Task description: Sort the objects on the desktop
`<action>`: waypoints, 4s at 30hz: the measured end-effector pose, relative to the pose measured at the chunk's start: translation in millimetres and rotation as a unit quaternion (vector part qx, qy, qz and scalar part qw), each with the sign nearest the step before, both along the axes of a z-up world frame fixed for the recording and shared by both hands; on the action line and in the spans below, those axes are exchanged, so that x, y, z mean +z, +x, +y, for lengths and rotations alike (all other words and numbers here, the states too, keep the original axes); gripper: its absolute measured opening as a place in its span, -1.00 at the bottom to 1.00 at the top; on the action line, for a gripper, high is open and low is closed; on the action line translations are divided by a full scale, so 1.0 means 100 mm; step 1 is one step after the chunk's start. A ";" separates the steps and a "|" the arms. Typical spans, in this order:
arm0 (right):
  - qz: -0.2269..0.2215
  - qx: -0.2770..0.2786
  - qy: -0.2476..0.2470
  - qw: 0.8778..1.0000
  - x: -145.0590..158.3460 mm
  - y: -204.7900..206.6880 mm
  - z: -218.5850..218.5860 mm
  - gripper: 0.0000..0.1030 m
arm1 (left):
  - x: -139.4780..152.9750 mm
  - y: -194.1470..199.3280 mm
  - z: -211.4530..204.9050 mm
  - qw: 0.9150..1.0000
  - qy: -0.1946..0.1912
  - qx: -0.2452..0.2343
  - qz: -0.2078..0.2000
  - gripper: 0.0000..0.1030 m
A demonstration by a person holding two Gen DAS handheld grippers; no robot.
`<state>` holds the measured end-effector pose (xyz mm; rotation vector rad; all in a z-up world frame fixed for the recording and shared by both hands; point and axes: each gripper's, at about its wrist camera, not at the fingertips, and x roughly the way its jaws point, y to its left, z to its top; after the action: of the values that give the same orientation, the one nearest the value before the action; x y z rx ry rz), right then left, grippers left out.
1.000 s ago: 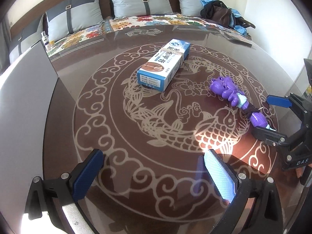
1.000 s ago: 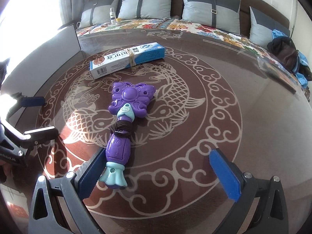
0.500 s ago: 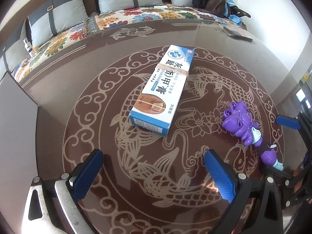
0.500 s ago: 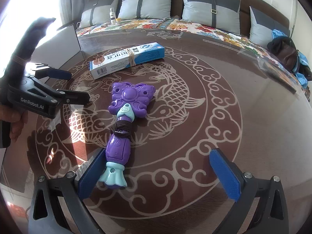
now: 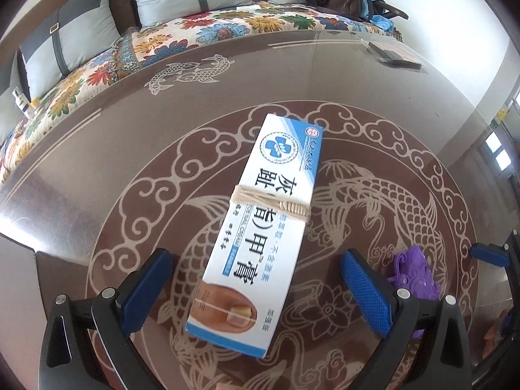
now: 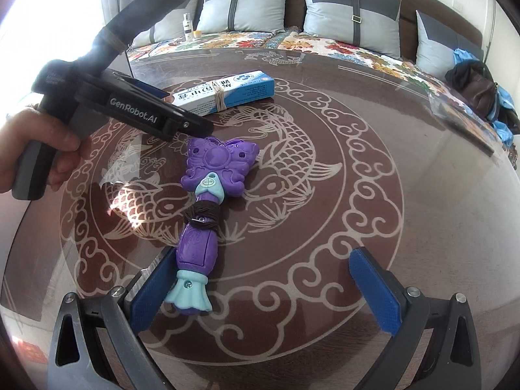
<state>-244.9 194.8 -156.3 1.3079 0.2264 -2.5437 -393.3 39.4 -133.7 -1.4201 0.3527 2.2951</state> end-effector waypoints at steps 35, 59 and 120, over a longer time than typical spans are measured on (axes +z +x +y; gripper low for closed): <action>-0.039 0.009 -0.066 0.997 0.10 -0.08 0.12 0.95 | 0.06 2.14 -1.02 0.978 0.036 0.194 0.067 -0.15; -0.044 0.070 -0.023 0.996 1.29 0.19 -0.67 -0.59 | 1.20 2.86 -1.58 0.938 0.160 0.251 0.178 -0.15; 0.138 0.221 0.022 0.965 2.16 1.43 -3.73 1.00 | 1.66 3.91 -3.68 0.848 0.009 0.503 0.169 1.00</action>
<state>-102.1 -178.6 59.7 0.7962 0.5652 -2.3261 -2.7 -328.9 32.2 -1.3426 -0.4584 3.3706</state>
